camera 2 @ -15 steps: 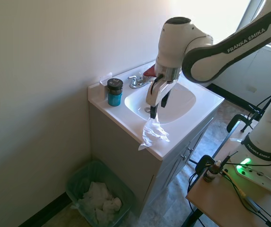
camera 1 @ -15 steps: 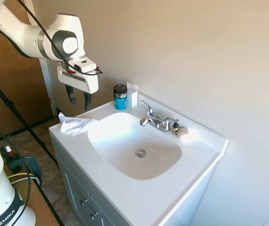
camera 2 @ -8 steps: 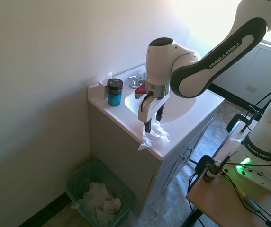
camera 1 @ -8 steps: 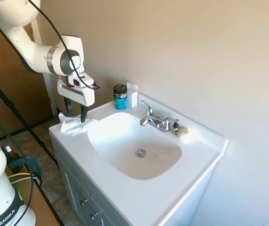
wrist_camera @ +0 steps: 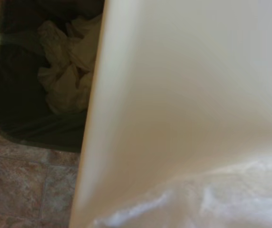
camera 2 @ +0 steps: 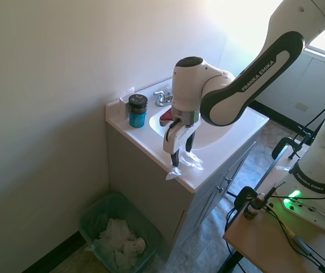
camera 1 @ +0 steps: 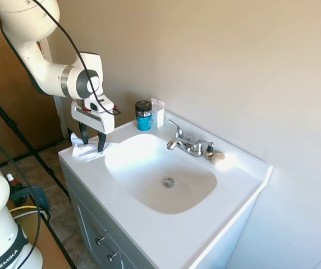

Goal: Throw the tissue in the trash bin

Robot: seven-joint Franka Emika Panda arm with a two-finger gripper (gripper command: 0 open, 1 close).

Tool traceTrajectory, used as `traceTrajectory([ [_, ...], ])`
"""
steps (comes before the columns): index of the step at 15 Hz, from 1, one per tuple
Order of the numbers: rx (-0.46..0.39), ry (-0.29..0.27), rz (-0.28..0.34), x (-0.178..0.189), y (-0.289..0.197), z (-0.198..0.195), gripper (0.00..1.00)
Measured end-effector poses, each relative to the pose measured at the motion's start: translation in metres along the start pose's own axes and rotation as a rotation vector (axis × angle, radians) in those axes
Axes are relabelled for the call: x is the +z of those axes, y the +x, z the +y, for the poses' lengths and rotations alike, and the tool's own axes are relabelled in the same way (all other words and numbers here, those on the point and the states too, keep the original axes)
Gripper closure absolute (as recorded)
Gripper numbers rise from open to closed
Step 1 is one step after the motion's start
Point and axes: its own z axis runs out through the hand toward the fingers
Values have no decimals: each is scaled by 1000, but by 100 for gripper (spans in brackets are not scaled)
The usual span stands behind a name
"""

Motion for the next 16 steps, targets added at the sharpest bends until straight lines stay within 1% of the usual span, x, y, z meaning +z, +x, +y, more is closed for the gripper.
traceTrajectory([
  [10, -5, 13, 5, 1, -6, -6, 100],
  [16, 8, 19, -15, 1, -3, -6, 100],
])
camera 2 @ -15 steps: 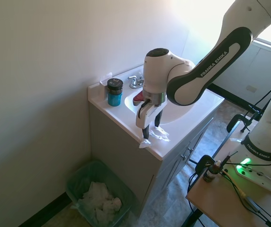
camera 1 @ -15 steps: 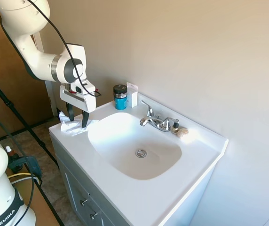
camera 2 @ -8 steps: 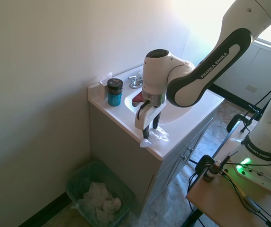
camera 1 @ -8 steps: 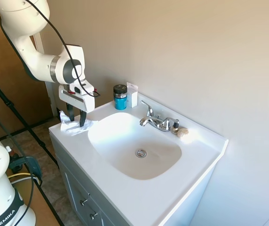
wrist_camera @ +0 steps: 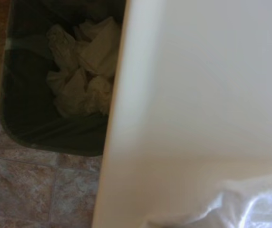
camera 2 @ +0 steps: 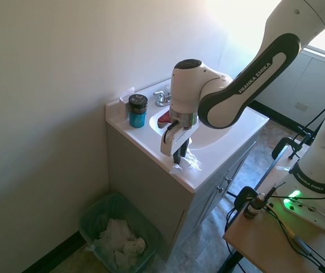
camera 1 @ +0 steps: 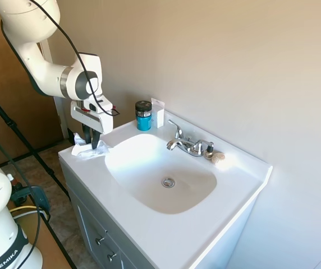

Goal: Throw the tissue in the trash bin

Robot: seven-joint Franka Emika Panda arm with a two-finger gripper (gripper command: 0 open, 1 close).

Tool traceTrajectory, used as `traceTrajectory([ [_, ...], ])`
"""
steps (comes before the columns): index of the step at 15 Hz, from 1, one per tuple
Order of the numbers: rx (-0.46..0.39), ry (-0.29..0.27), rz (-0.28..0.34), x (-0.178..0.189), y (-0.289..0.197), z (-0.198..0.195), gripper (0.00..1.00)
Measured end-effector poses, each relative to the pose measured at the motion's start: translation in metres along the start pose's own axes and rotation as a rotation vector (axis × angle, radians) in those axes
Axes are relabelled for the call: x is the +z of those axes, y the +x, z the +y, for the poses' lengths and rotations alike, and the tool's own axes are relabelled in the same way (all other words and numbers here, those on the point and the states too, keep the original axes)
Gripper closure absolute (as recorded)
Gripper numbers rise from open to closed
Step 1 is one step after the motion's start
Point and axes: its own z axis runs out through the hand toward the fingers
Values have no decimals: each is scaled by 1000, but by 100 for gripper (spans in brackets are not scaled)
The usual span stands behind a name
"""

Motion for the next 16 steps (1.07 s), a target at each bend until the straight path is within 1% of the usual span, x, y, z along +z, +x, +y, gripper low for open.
traceTrajectory([
  [6, 18, 14, -9, -2, 13, 4, 100],
  [8, 12, 30, 3, -11, 11, 0, 100],
  [9, 7, 42, 15, -23, 8, -4, 100],
  [11, -4, 55, 49, -53, -4, -19, 100],
  [13, -21, 61, 92, -81, -23, -43, 100],
  [16, -52, 72, 134, -103, -48, -88, 100],
])
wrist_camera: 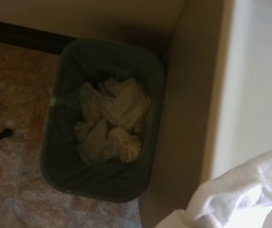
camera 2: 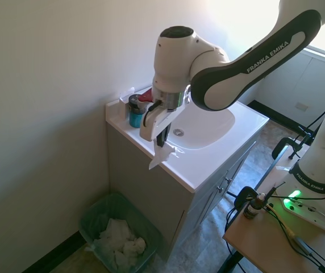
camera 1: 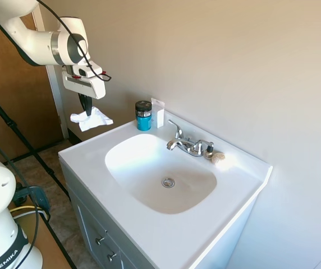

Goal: Throw the tissue in the trash bin

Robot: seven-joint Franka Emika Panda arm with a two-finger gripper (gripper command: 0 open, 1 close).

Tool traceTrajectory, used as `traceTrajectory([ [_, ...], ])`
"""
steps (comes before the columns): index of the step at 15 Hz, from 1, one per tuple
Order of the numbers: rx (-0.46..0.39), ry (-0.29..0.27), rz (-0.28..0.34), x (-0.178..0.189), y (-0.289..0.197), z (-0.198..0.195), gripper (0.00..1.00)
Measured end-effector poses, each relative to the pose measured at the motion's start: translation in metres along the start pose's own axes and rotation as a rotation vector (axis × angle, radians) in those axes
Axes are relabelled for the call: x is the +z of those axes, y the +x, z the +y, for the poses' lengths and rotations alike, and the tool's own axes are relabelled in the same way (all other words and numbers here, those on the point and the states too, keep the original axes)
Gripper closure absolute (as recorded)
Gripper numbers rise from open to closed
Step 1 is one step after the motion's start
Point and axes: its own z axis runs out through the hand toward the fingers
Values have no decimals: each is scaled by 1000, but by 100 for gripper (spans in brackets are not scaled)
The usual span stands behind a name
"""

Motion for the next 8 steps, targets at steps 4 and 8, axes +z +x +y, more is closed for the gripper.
traceTrajectory([
  [4, -33, 2, 14, 15, -24, -70, 100],
  [8, -21, -50, 24, 68, -26, -114, 100],
])
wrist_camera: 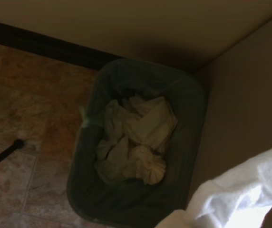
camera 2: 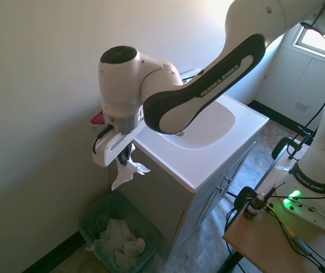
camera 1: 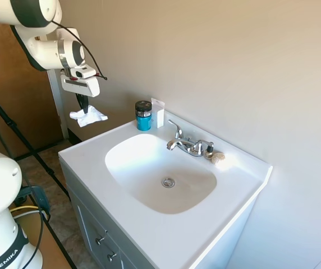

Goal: Throw the tissue in the trash bin

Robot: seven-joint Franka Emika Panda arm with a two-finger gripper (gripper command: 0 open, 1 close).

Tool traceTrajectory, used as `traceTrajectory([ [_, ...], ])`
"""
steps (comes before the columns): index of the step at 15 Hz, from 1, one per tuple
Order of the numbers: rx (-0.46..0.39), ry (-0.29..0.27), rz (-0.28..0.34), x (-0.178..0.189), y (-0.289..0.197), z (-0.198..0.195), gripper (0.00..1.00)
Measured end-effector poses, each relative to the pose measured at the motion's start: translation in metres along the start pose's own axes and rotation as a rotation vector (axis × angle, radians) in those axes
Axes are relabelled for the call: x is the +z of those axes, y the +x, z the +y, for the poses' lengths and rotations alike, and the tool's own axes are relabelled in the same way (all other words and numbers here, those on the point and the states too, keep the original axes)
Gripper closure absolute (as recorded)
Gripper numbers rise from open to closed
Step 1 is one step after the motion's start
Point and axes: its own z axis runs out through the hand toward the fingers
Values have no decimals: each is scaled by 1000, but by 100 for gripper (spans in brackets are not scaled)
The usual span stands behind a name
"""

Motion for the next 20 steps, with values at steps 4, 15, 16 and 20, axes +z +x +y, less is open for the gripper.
traceTrajectory([
  [4, 34, -37, 7, 38, 12, -28, 0],
  [15, 62, -46, -1, 45, 21, -34, 0],
  [16, 64, -46, -4, 44, 21, -34, 0],
  [20, 69, -22, 12, 20, 25, -29, 0],
])
